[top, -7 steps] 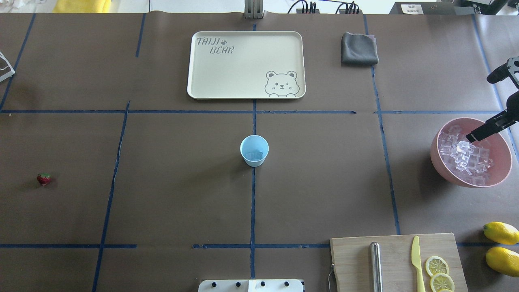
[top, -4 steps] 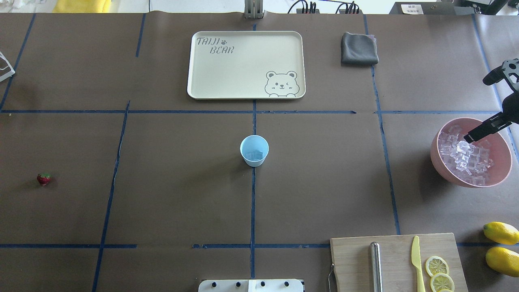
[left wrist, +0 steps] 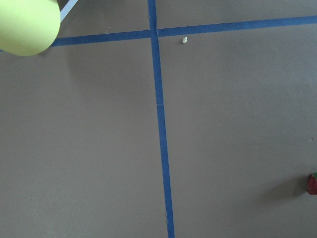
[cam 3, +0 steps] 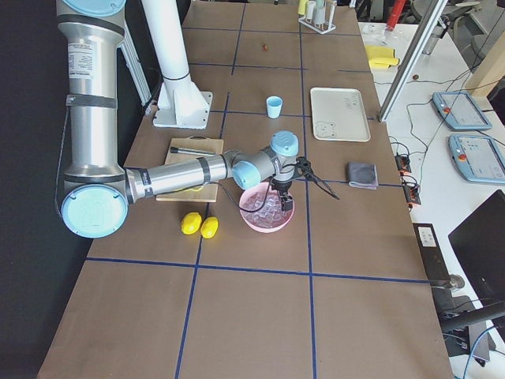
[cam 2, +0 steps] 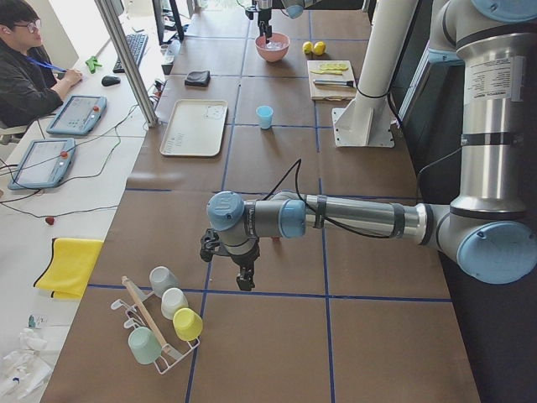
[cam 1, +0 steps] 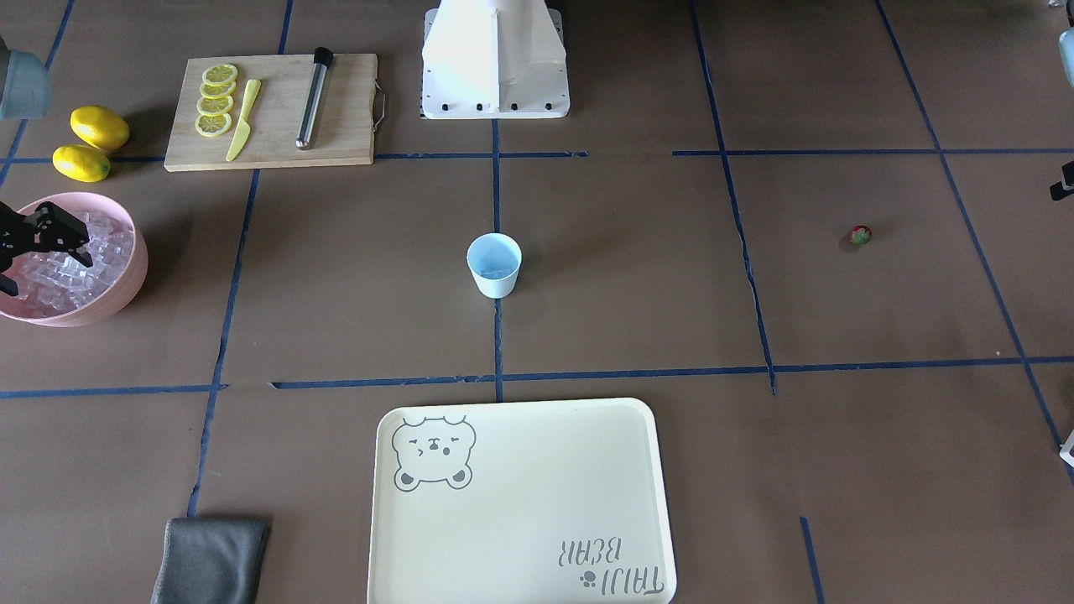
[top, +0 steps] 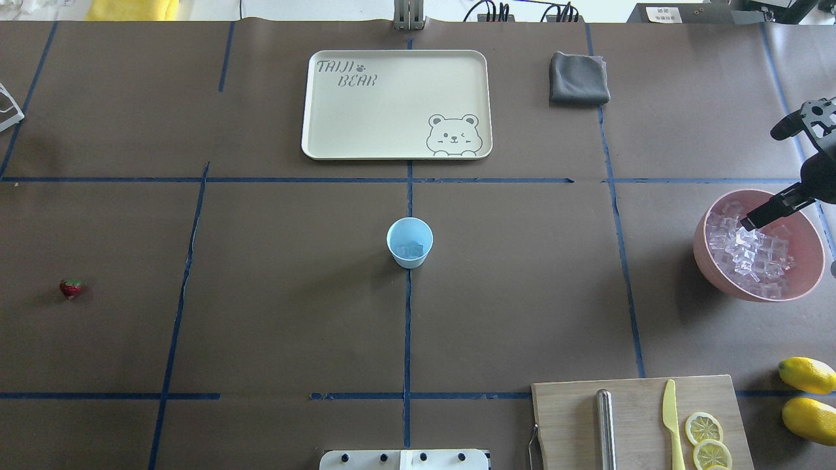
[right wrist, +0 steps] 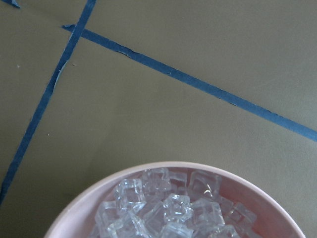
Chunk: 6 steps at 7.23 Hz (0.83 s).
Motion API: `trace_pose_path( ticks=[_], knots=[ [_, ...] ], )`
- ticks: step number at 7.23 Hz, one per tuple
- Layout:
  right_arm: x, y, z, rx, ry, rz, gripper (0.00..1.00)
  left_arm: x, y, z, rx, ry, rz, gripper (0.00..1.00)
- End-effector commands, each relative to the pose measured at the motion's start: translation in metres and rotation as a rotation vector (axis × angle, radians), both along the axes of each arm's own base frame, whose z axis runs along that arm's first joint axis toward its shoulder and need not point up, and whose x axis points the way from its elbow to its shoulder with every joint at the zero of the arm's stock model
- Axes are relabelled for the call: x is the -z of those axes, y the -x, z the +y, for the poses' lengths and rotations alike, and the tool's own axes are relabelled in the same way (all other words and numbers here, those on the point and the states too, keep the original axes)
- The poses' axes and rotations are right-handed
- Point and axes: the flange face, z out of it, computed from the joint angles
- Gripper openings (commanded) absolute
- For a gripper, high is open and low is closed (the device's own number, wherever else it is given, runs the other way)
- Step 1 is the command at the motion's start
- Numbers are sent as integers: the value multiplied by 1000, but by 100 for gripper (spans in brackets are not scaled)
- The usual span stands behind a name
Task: Put ice and strawberries in cup
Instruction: 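Lower the right gripper into the bowl and grasp a third ice cube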
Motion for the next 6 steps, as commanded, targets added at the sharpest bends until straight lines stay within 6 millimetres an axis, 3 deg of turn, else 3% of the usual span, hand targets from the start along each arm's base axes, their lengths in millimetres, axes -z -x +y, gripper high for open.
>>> trace_pose_path(
  ticks=[1,6],
  knots=[
    [-2,3,4,-4,12,-8,100,0,-1,0,-2,0,0,100],
    [-8,12,13,19,25,-2,99,0,-7,0,-14,0,0,100]
  ],
)
